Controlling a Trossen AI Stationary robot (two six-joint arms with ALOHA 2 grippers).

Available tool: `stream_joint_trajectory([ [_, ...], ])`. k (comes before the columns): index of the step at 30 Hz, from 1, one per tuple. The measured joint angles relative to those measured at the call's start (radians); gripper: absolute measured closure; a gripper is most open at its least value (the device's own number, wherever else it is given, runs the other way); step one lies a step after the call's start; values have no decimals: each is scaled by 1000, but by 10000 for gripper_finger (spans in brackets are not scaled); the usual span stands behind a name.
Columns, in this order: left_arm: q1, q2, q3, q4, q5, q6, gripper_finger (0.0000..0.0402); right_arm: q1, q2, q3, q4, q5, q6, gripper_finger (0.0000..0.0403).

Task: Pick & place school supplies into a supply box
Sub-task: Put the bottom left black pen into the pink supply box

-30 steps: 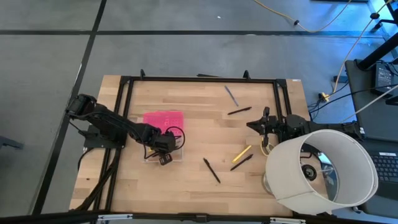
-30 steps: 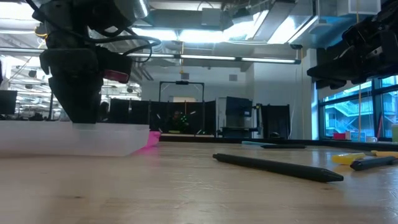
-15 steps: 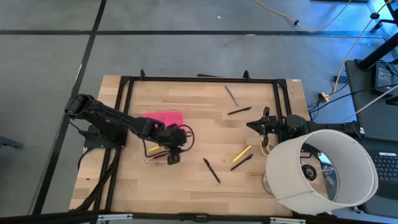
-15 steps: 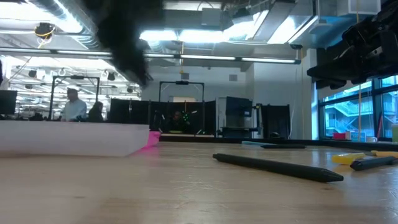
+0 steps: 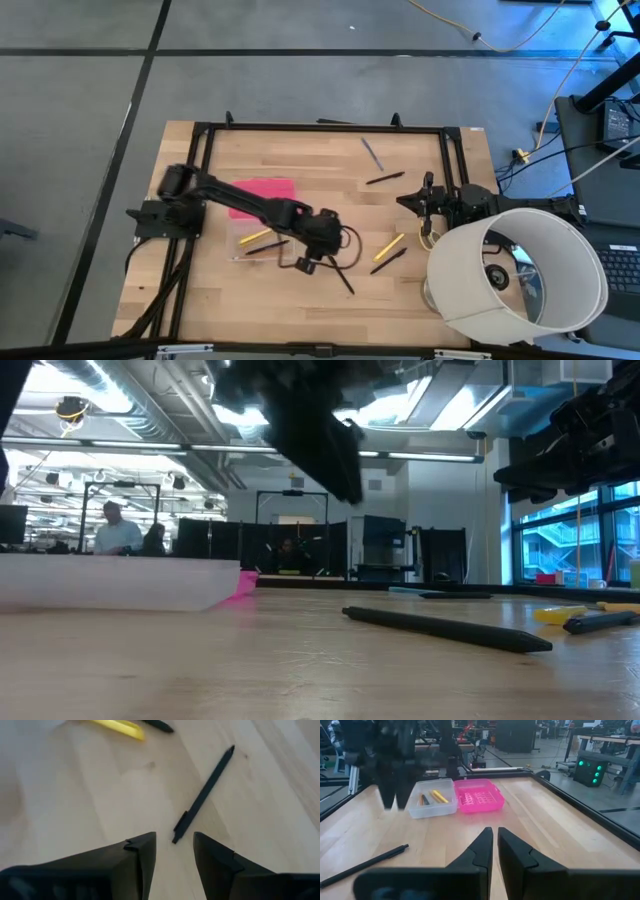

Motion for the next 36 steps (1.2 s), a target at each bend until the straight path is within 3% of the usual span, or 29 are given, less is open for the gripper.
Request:
stream_joint_trajectory([
  [5, 1, 109, 87, 3, 79, 92, 279, 0, 0, 0, 0, 0, 0, 369],
  [15, 6, 235, 146, -14, 119, 117, 280, 0, 0, 0, 0, -1, 0, 369],
  [30, 8, 309, 151, -24, 136, 106, 281, 0, 0, 0, 0, -2, 0, 369],
  [36, 1, 314, 150, -25, 132, 104, 312, 0, 0, 0, -1, -2, 0, 369],
])
